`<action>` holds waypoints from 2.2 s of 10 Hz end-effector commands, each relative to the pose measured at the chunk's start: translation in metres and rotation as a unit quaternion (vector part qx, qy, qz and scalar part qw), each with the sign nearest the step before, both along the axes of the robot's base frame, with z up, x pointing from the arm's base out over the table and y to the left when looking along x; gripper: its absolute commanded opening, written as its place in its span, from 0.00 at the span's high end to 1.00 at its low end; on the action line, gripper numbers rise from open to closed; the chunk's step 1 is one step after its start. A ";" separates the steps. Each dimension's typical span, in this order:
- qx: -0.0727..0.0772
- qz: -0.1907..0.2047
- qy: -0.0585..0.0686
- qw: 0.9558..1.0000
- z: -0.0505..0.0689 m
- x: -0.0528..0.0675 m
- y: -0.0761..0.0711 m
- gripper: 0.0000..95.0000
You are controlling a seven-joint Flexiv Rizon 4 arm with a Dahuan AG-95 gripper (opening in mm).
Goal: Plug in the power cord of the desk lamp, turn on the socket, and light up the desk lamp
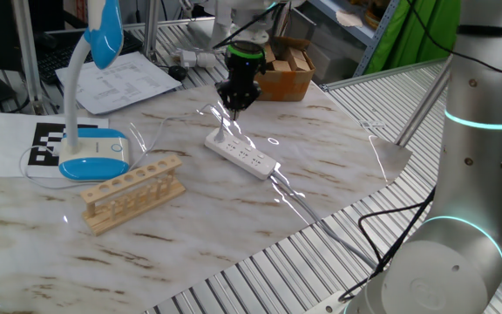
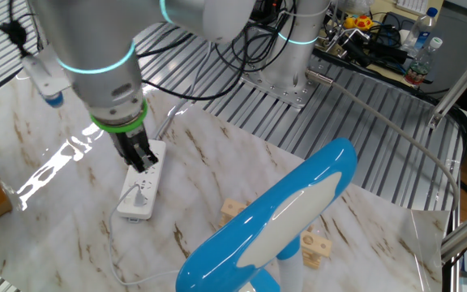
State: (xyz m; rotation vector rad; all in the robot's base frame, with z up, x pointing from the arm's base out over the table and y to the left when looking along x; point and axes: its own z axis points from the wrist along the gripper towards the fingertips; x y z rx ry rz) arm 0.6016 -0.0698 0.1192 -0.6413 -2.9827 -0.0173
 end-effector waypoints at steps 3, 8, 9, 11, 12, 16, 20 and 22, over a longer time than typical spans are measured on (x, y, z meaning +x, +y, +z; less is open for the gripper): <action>0.001 -0.070 0.002 0.998 -0.006 0.021 0.058 1.00; 0.002 -0.083 0.002 0.997 -0.022 0.031 0.068 1.00; -0.004 -0.067 -0.002 0.998 -0.022 0.031 0.068 1.00; 0.005 -0.038 -0.006 0.999 -0.022 0.031 0.068 1.00; 0.025 -0.030 -0.005 0.999 -0.022 0.031 0.068 1.00; 0.056 -0.053 0.002 0.997 -0.022 0.031 0.068 1.00; 0.061 -0.106 0.001 0.993 -0.021 0.034 0.099 1.00; 0.060 -0.131 0.003 0.990 -0.020 0.044 0.123 1.00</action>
